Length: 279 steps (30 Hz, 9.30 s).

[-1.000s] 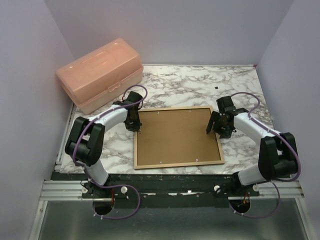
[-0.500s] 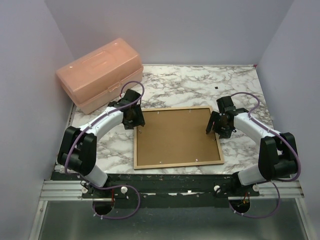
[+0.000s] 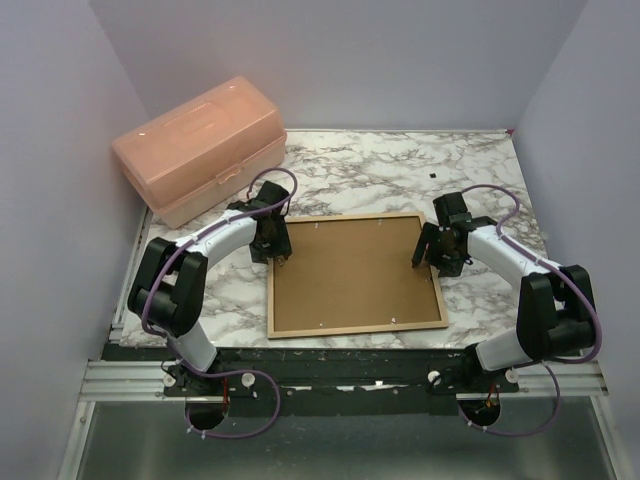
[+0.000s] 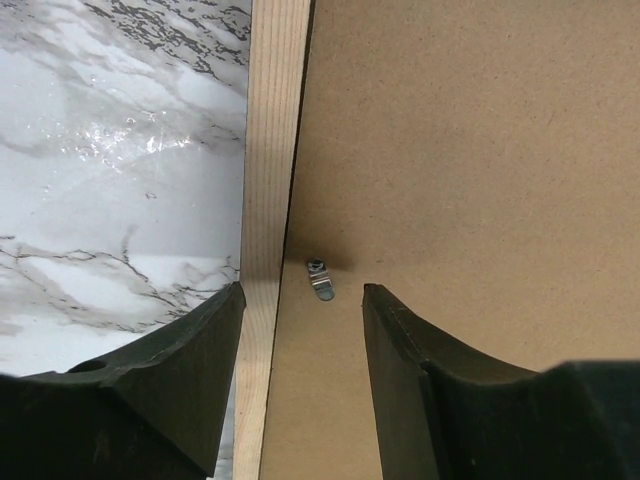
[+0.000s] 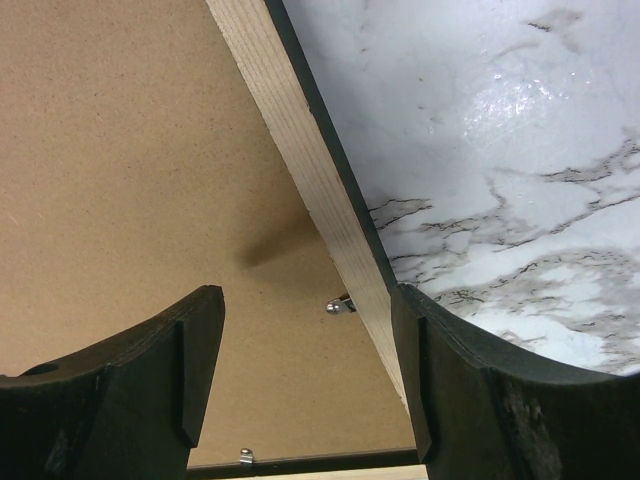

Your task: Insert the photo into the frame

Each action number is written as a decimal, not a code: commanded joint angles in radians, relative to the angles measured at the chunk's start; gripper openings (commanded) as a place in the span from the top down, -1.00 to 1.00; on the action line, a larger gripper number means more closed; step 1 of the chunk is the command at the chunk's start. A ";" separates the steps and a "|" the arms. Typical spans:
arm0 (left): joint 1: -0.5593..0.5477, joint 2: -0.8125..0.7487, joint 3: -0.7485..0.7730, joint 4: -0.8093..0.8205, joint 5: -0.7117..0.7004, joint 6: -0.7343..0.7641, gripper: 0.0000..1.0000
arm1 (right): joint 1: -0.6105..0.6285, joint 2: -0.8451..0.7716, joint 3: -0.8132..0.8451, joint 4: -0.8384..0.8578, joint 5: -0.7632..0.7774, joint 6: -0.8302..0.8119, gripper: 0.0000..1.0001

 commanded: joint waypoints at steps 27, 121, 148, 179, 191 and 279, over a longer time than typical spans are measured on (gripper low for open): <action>-0.031 -0.014 0.010 -0.126 -0.081 0.019 -0.27 | 0.004 0.019 -0.030 0.048 -0.104 0.007 -0.47; -0.067 -0.463 -0.341 -0.070 -0.013 -0.050 -0.63 | 0.007 0.290 0.289 0.040 -0.121 -0.072 -0.79; 0.006 0.053 0.274 -0.192 -0.091 0.127 -0.64 | 0.008 -0.148 -0.127 0.039 -0.241 0.019 -0.79; -0.152 -0.672 -0.316 0.137 0.167 0.215 -0.65 | 0.035 -0.201 -0.105 -0.081 -0.163 0.063 -0.76; -0.312 -0.537 -0.226 0.178 0.103 0.229 -0.65 | 0.109 -0.164 -0.202 0.012 -0.247 0.142 -0.30; -0.835 -0.585 0.044 -0.029 -0.484 0.816 0.46 | 0.223 -0.702 0.268 0.260 -0.383 -0.384 -0.72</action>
